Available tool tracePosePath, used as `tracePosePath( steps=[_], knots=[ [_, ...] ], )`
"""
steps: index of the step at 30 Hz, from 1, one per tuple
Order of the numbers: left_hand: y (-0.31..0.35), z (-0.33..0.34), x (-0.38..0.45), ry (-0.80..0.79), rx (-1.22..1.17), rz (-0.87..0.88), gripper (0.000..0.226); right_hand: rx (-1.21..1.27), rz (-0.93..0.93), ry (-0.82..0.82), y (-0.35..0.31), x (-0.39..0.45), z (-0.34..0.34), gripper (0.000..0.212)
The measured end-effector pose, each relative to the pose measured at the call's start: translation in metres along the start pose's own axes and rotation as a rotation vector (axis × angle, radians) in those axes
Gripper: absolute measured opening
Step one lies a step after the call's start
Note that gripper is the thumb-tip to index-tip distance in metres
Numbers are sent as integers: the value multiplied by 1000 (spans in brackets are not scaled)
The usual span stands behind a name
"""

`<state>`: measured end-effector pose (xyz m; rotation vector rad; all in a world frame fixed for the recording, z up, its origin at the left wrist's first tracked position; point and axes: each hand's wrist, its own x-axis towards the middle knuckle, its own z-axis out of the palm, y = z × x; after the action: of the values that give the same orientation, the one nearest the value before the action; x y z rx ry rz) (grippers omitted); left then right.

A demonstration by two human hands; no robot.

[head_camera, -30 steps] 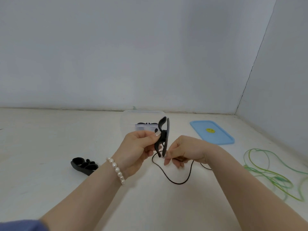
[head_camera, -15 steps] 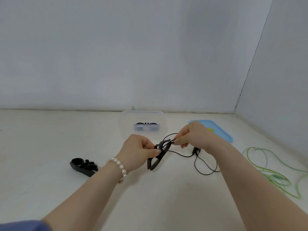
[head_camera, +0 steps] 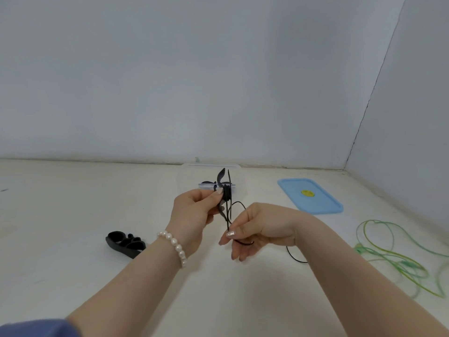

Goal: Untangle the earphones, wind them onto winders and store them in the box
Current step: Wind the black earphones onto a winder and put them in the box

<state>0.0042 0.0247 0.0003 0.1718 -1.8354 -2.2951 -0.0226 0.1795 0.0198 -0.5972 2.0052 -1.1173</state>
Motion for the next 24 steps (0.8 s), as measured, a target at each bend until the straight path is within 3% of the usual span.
tracePosePath(
  steps=[4, 11, 20, 24],
  knots=[
    [2, 2, -6, -118, -9, 34, 12, -110, 55, 14, 3, -1, 0, 14],
    [-4, 4, -11, -345, 310, 2, 8, -206, 53, 448, 10, -10, -24, 26],
    [-11, -7, 3, -249, 720, 80, 19, -226, 84, 543, 4, -14, -30, 8],
    [-11, -9, 6, -231, 759, 96, 19, -319, 102, 562, -1, -11, -24, 7]
  ],
)
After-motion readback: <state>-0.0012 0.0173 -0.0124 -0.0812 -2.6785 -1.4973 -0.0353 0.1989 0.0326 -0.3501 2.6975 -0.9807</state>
